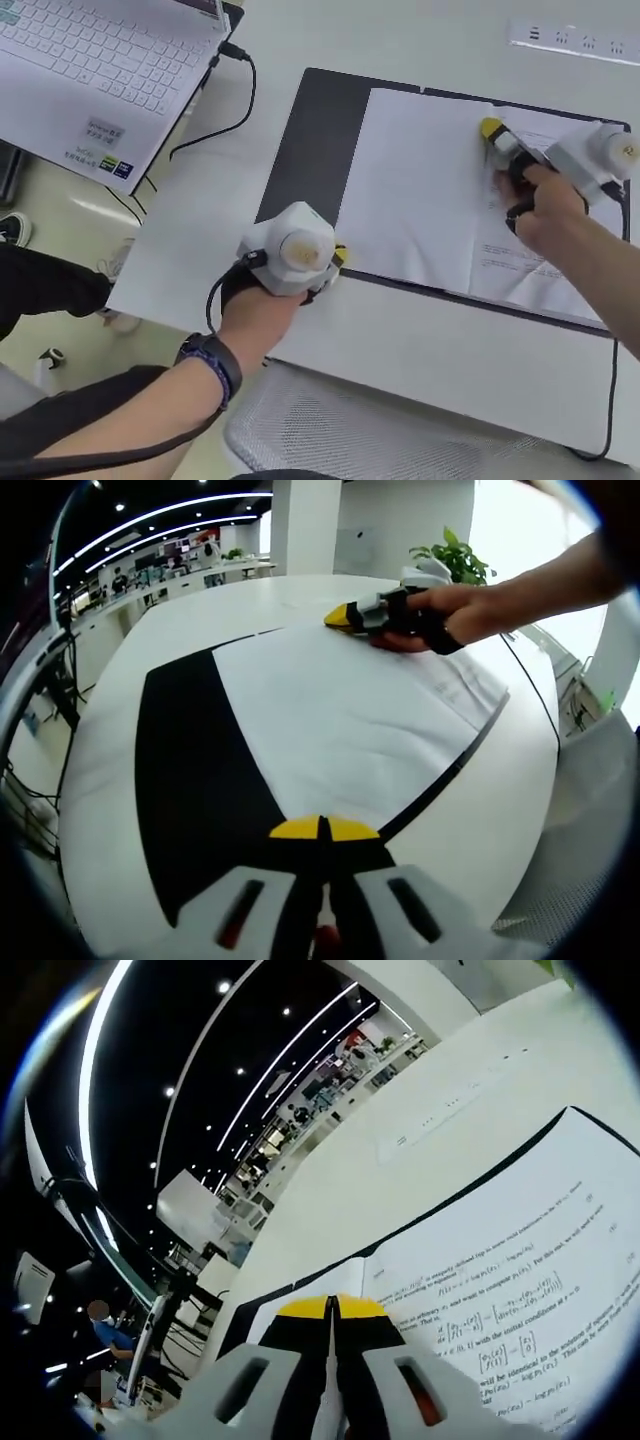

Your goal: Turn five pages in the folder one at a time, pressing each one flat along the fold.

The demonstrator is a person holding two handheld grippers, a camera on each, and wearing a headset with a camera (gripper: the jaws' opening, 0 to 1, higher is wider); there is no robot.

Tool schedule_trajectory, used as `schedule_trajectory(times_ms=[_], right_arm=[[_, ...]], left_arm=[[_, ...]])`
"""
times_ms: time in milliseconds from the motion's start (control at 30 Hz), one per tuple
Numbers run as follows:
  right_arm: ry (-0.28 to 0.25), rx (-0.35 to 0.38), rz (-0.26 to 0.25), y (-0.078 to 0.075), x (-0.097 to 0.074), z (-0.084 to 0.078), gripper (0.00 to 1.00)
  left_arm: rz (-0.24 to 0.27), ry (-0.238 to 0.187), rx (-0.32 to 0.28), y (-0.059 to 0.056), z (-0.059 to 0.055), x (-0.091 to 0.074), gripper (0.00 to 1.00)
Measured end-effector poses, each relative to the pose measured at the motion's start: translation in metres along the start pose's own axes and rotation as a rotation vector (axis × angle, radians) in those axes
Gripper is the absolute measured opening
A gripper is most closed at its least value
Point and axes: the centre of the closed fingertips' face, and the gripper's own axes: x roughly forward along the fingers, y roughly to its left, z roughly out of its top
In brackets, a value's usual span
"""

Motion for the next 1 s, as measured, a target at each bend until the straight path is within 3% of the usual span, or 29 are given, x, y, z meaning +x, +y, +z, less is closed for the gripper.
schedule_trajectory(times_ms=[200, 600, 800, 1000], right_arm=[[0.013, -0.029, 0.001, -0.005, 0.014, 0.008, 0.00], [-0.033, -0.020, -0.005, -0.020, 0.036, 0.021, 0.00], [-0.020, -0.070, -0.001, -0.017, 0.031, 0.015, 0.00], [0.020, -0.109, 0.038, -0.008, 0.011, -0.003, 0.00]], left_arm=[[0.007, -0.008, -0.019, 0.000, 0.000, 0.000, 0.00], [-0.009, -0.007, -0.032, 0.000, 0.001, -0.001, 0.00], [-0.004, -0.006, -0.032, 0.000, 0.001, -0.002, 0.00], [-0.005, -0.007, -0.028, 0.000, 0.001, -0.002, 0.00]])
